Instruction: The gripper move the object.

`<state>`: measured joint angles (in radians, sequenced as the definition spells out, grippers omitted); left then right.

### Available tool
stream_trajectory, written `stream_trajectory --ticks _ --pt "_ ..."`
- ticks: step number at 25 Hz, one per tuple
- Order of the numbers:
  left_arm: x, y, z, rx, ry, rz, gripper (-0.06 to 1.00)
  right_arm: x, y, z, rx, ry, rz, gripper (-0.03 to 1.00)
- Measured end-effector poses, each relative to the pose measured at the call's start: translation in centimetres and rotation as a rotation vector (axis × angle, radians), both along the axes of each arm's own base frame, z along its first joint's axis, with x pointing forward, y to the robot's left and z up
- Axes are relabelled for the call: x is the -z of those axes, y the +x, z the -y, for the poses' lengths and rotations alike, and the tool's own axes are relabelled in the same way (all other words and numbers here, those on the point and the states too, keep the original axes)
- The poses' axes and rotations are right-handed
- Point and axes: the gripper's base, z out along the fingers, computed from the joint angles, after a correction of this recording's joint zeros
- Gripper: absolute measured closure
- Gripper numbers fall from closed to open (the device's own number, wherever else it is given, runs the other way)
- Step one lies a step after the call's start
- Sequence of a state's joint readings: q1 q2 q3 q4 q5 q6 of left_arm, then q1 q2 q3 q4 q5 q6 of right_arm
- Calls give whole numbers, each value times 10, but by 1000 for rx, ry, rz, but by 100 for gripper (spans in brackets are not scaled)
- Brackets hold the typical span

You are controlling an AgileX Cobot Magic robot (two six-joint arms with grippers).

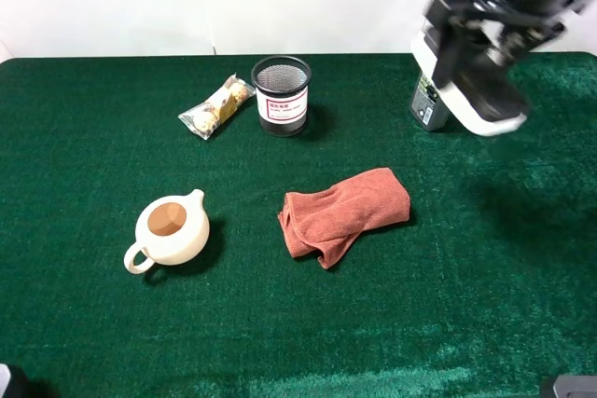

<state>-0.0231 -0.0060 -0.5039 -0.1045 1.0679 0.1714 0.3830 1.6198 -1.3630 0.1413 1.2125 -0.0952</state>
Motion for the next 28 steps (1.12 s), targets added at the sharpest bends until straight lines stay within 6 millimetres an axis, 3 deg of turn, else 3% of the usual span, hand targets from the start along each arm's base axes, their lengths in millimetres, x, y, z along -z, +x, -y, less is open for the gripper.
stream_trajectory --ticks 7,15,28 --pt "0 0 0 0 0 0 -5 3 34 -32 -12 13 21 51" --pt "0 0 0 0 0 0 -5 13 67 -53 6 71 53 51" --pt "0 0 0 0 0 0 -5 56 108 -74 70 161 153 51"
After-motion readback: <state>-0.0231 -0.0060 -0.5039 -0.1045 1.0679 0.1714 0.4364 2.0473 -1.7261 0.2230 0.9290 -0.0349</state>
